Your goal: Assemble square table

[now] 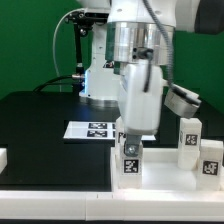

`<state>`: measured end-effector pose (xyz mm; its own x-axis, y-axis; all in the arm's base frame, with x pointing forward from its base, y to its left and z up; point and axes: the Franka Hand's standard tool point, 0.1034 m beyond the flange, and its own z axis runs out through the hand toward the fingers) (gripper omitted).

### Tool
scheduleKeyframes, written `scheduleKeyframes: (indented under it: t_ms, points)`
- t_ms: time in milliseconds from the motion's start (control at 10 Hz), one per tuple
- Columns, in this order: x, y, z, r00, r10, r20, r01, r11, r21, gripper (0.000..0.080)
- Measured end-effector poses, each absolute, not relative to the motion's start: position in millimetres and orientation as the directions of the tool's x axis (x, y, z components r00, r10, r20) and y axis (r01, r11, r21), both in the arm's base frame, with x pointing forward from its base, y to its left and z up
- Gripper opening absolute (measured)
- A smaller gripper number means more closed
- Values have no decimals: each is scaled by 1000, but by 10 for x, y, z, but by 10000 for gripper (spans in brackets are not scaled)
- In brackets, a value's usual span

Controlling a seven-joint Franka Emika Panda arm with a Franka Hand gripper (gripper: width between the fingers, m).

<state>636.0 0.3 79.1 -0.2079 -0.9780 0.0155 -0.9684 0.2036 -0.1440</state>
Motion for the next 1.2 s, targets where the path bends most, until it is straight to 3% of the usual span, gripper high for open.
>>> scheduleKeyframes:
  t_ms: [100,200,400,600,700,1000,1200]
  points:
    - [6335,35,797,-316,-949,0,-931,310,-195,291]
    - [6323,60,801,-402,-916,-7,-893,394,-217,291]
    - [6313,55,800,-436,-900,-13,-879,428,-210,291]
    - [6312,53,799,-377,-926,1,-906,368,-210,536]
    - [6282,56,812,-287,-958,17,-942,279,-187,613]
    - [6297,174,790,194,-969,152,-958,-221,-184,648]
    - [6282,164,778,291,-942,169,-933,-318,-166,649]
